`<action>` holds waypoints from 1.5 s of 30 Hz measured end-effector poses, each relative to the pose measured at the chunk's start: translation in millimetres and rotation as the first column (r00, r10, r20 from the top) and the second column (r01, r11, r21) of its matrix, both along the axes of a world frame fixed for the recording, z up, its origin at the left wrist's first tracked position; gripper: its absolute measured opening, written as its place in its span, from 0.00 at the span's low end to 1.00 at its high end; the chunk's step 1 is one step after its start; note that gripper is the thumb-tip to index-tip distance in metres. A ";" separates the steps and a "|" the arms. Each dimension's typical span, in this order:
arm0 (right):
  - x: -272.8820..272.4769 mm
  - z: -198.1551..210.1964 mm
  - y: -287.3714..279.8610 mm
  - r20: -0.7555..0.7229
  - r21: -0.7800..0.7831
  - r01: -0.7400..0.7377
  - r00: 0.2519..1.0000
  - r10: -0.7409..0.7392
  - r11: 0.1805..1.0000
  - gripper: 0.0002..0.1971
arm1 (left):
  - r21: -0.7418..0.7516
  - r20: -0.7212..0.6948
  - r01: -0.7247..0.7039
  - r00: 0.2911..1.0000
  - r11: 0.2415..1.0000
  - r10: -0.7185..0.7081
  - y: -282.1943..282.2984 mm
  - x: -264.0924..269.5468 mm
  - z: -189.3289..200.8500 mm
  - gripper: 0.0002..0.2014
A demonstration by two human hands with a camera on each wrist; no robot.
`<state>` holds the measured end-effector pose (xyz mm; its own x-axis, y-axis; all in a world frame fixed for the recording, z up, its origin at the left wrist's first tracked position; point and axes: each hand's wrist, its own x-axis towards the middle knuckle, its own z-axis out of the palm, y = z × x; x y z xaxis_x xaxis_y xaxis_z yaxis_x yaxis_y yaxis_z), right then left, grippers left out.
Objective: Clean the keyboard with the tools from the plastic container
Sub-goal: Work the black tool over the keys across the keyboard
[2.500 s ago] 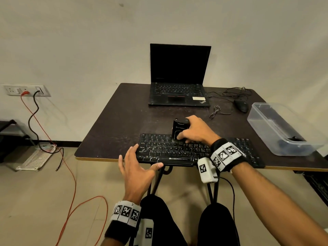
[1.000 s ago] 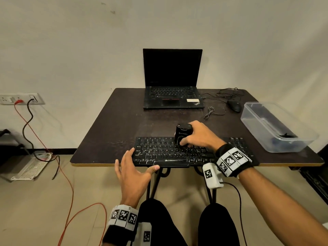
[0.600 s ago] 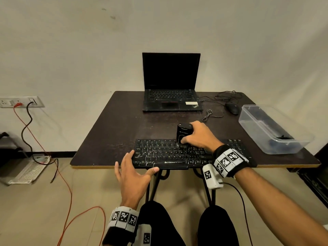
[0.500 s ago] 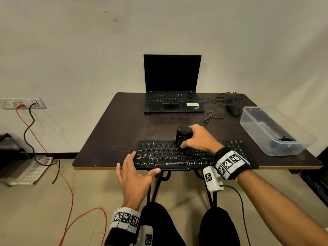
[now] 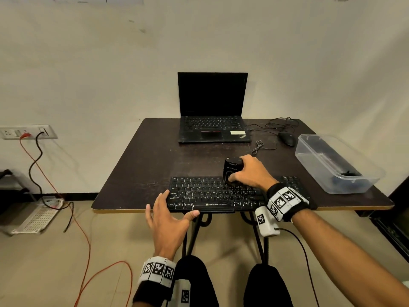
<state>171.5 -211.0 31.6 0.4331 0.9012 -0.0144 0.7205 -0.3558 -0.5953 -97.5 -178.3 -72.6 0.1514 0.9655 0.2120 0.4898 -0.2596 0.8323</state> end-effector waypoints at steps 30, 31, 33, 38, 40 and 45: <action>12.5 -1.4 -14.5 -0.077 -0.012 -0.031 0.997 0.030 0.999 0.12 | 0.058 -0.044 0.000 0.999 0.998 0.002 10.9 0.8 -17.4 0.53; 11.1 -1.2 -14.5 -0.080 -0.036 -0.072 0.994 0.069 0.997 0.13 | 0.062 -0.041 0.002 0.999 0.998 0.001 9.9 1.2 -16.4 0.53; 10.9 1.3 -13.2 -0.110 -0.077 -0.138 0.985 0.129 0.987 0.14 | 0.062 -0.034 0.001 0.999 0.998 0.001 9.8 1.1 -16.5 0.53; 13.8 1.7 -13.3 -0.021 -0.023 -0.058 0.998 0.057 0.998 0.12 | 0.028 -0.026 0.018 1.000 0.999 -0.017 13.1 0.7 -19.4 0.53; 13.4 3.4 -13.3 -0.078 -0.086 -0.129 0.989 0.123 0.988 0.14 | 0.025 -0.023 0.020 1.000 0.999 -0.020 14.4 -0.3 -20.9 0.53; 22.5 5.3 -18.1 -0.036 -0.033 -0.043 0.999 0.041 0.999 0.12 | 0.035 -0.013 0.040 0.999 0.999 -0.039 13.1 0.1 -19.9 0.55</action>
<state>194.0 -229.1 36.8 0.3935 0.9174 -0.0596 0.7142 -0.3459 -0.6085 -97.4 -165.2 -92.5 0.1920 0.9506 0.2440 0.4885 -0.3082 0.8163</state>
